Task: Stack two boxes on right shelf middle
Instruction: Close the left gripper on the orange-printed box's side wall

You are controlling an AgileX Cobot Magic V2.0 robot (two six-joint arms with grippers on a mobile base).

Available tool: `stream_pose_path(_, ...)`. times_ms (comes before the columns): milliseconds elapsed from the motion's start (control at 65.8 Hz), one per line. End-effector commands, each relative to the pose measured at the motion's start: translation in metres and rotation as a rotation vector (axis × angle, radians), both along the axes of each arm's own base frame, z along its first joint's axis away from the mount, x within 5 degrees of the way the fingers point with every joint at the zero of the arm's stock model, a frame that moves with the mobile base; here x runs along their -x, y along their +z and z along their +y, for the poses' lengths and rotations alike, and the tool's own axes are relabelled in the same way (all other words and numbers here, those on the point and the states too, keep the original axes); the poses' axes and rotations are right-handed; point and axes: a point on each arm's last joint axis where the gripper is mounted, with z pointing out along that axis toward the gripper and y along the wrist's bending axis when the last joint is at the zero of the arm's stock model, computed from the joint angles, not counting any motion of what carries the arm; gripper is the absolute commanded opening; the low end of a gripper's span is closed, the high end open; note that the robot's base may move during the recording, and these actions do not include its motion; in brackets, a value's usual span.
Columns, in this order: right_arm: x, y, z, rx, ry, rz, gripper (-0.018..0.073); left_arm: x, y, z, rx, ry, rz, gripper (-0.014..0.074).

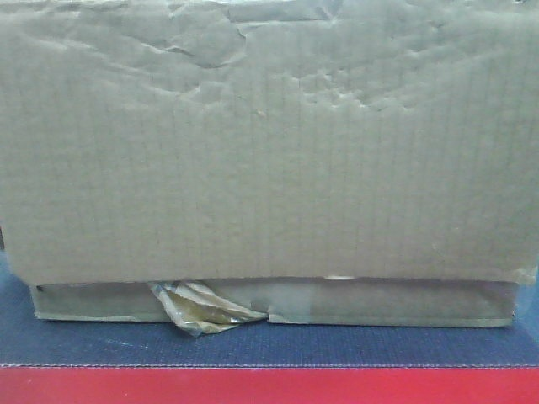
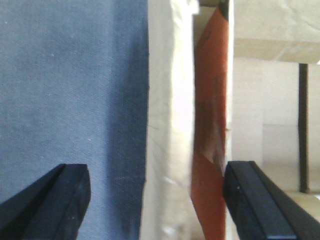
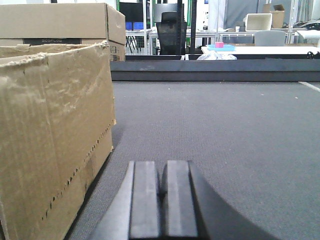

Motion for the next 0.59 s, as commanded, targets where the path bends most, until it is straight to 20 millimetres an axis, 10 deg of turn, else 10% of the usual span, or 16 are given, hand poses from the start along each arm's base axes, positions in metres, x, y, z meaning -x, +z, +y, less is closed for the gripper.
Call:
stream_pose_path(0,0.0004,0.0019,-0.0002,0.016,-0.005,-0.022,-0.0162,0.0058,0.0041,0.0017,0.016,-0.005,0.005,0.0442)
stream_pose_path(578,0.0004,0.0019,-0.0002,0.016,-0.005,-0.022,-0.0162,0.0027,0.0014,0.0036,-0.034,-0.035,-0.001,0.0442)
